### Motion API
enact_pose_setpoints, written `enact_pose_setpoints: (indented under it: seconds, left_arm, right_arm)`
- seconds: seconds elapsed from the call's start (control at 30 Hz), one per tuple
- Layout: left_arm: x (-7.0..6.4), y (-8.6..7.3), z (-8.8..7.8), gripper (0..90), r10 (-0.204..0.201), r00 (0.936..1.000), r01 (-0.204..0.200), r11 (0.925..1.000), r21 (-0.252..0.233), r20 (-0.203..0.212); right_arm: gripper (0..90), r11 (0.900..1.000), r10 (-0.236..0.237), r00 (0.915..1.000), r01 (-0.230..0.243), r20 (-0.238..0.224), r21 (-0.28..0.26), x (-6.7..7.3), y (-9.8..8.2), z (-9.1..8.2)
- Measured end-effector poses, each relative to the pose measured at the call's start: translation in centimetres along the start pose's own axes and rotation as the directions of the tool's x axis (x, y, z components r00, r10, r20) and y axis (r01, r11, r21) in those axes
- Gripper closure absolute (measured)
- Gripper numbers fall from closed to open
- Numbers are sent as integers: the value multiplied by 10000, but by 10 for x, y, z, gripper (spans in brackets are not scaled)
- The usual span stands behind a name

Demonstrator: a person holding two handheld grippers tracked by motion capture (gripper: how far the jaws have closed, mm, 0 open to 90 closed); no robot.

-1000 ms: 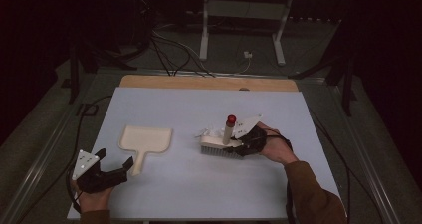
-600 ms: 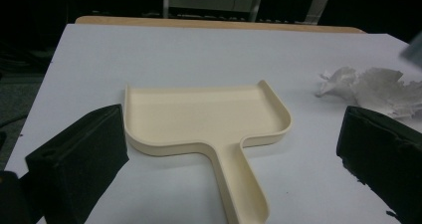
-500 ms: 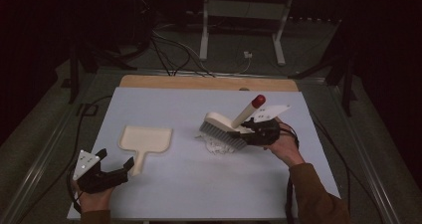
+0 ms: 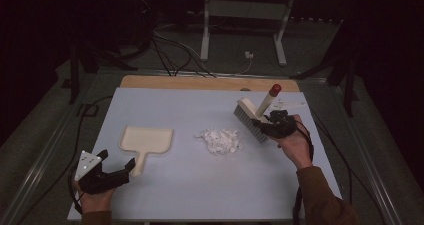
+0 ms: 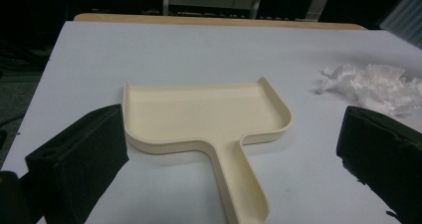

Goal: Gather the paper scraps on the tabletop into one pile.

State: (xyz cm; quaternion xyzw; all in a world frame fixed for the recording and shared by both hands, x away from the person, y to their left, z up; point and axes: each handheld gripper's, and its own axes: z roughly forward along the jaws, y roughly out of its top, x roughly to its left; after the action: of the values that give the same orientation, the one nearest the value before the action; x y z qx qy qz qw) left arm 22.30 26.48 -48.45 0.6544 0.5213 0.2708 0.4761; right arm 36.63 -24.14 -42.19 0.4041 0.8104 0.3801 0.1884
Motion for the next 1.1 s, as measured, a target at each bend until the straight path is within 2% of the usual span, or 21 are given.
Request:
enact_pose_setpoints:
  seconds: [0.1,0.33,0.8,1.1]
  left_arm:
    - [0,0,0,3,19,10000,-19,10000,18,-1]
    - [0,-1,0,3,-18,10000,18,10000,36,-28]
    - [-2,-1,3,4,29,10000,-29,9999,140,-19]
    - [-2,-2,5,4,60,10000,-60,9997,227,19]
  right_arm:
    - [676,9982,99,9988,-127,471,580,-2,-6,2]
    - [676,9915,274,9950,-392,961,1237,-8,-18,2]
    - [675,9794,1056,9907,-1185,858,1635,-22,-35,-1]
    - [675,9762,1055,9899,-1212,945,1796,-23,-39,1]
